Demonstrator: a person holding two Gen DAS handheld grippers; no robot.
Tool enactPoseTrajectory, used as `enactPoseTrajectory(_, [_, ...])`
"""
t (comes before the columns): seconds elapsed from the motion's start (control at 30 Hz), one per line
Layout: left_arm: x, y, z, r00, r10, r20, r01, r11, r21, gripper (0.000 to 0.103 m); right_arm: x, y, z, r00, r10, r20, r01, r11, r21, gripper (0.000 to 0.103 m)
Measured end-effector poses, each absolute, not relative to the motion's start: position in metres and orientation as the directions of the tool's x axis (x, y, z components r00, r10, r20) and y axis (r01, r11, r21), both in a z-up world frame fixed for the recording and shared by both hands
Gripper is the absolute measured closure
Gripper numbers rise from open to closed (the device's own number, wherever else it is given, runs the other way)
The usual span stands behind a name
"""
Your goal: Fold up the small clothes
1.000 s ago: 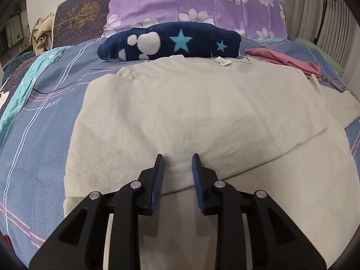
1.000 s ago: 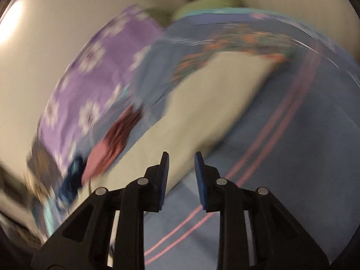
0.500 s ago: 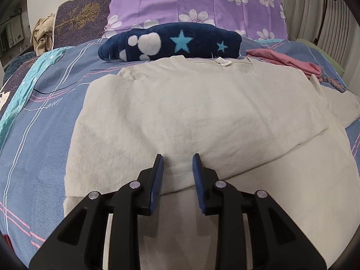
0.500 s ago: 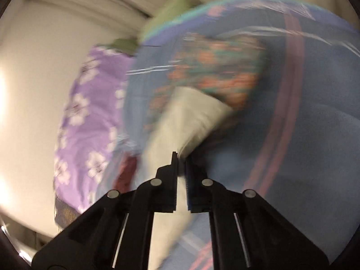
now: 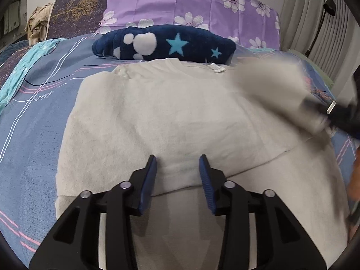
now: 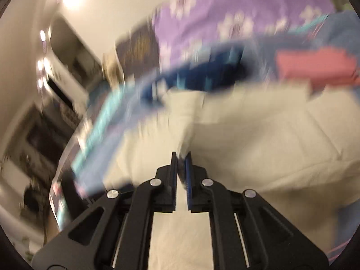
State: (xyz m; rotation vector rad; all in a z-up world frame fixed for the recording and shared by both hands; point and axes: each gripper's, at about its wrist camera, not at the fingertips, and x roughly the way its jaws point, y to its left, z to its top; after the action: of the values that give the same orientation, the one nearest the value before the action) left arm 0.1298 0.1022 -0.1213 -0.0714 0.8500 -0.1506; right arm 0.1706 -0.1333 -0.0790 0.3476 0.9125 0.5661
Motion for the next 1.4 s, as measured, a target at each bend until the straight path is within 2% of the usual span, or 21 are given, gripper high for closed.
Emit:
enactPoseTrajectory(0.07, [0.128,0.098,-0.116,0.647,-0.189,-0.739,0.128,0.982,-0.139,0.057,0.169,-0.128,-0.100,0.453,0.576,-0.680,-0.289,0.817,0.499,0.096])
enactPoseTrajectory(0.17, [0.128,0.087,-0.105,0.623,-0.351,-0.699,0.212,0.936,-0.281,0.056,0.163,-0.130,-0.109,0.452,0.572,-0.684,-0.287,0.820,0.495,0.096])
enactPoseTrajectory(0.27, [0.137,0.073,-0.100,0.581,-0.470,-0.665,0.247,0.880,-0.406,0.047,0.156,-0.125,-0.105,0.458,0.565,-0.687,-0.296,0.825,0.481,0.096])
enactPoseTrajectory(0.3, [0.142,0.067,-0.100,0.560,-0.507,-0.655,0.255,0.858,-0.445,0.047,0.152,-0.125,-0.104,0.462,0.562,-0.686,-0.300,0.827,0.476,0.095])
enactPoseTrajectory(0.33, [0.146,0.061,-0.100,0.549,-0.521,-0.653,0.257,0.849,-0.461,0.047,0.150,-0.123,-0.104,0.470,0.558,-0.684,-0.308,0.830,0.465,0.093])
enactPoseTrajectory(0.47, [0.162,0.052,-0.106,0.528,-0.527,-0.666,0.217,0.842,-0.495,0.035,0.143,-0.118,-0.104,0.478,0.564,-0.673,-0.351,0.825,0.442,0.085])
enactPoseTrajectory(0.7, [0.187,0.061,-0.124,0.490,-0.622,-0.611,0.086,0.732,-0.676,0.036,0.139,-0.119,-0.110,0.481,0.564,-0.671,-0.359,0.825,0.437,0.084])
enactPoseTrajectory(0.73, [0.189,0.059,-0.125,0.487,-0.619,-0.616,0.080,0.734,-0.675,0.048,0.139,-0.119,-0.110,0.483,0.564,-0.670,-0.360,0.825,0.435,0.084])
enactPoseTrajectory(0.77, [0.192,0.056,-0.126,0.483,-0.609,-0.629,0.080,0.746,-0.661,0.074,0.139,-0.119,-0.110,0.484,0.564,-0.669,-0.361,0.825,0.434,0.084])
enactPoseTrajectory(0.8, [0.195,0.050,-0.127,0.471,-0.594,-0.652,0.085,0.766,-0.637,0.089,0.139,-0.119,-0.110,0.484,0.565,-0.668,-0.361,0.825,0.435,0.084])
enactPoseTrajectory(0.83, [0.196,0.047,-0.128,0.467,-0.579,-0.669,0.083,0.781,-0.619,0.099,0.139,-0.119,-0.110,0.484,0.566,-0.668,-0.361,0.824,0.437,0.083])
enactPoseTrajectory(0.97, [0.196,0.042,-0.102,0.509,-0.548,-0.663,0.135,0.812,-0.568,0.099,0.134,-0.130,-0.098,0.496,0.566,-0.659,-0.351,0.825,0.444,0.082])
enactPoseTrajectory(1.03, [0.194,0.044,-0.076,0.550,-0.540,-0.637,0.189,0.823,-0.535,0.099,0.130,-0.142,-0.086,0.529,0.561,-0.637,-0.355,0.828,0.435,0.076])
enactPoseTrajectory(1.1, [0.189,0.049,-0.044,0.607,-0.512,-0.608,0.235,0.847,-0.477,0.099,0.128,-0.156,-0.078,0.563,0.520,-0.643,-0.332,0.854,0.400,0.069])
enactPoseTrajectory(1.2, [0.181,0.065,-0.001,0.675,-0.481,-0.559,0.264,0.866,-0.426,0.099,0.130,-0.178,-0.088,0.604,0.394,-0.693,-0.234,0.919,0.318,0.066])
enactPoseTrajectory(1.27, [0.173,0.081,0.020,0.715,-0.441,-0.542,0.265,0.889,-0.374,0.099,0.137,-0.197,-0.109,0.600,0.309,-0.738,-0.111,0.946,0.305,0.067])
enactPoseTrajectory(1.3, [0.172,0.084,0.025,0.728,-0.420,-0.542,0.259,0.900,-0.350,0.099,0.139,-0.210,-0.115,0.594,0.366,-0.716,-0.092,0.916,0.392,0.073])
enactPoseTrajectory(1.33, [0.170,0.093,0.028,0.742,-0.388,-0.547,0.243,0.916,-0.319,0.098,0.140,-0.216,-0.116,0.595,0.396,-0.699,-0.084,0.896,0.436,0.074])
enactPoseTrajectory(1.4, [0.168,0.107,0.023,0.747,-0.339,-0.571,0.203,0.935,-0.291,0.098,0.140,-0.217,-0.119,0.594,0.406,-0.694,-0.076,0.888,0.454,0.075])
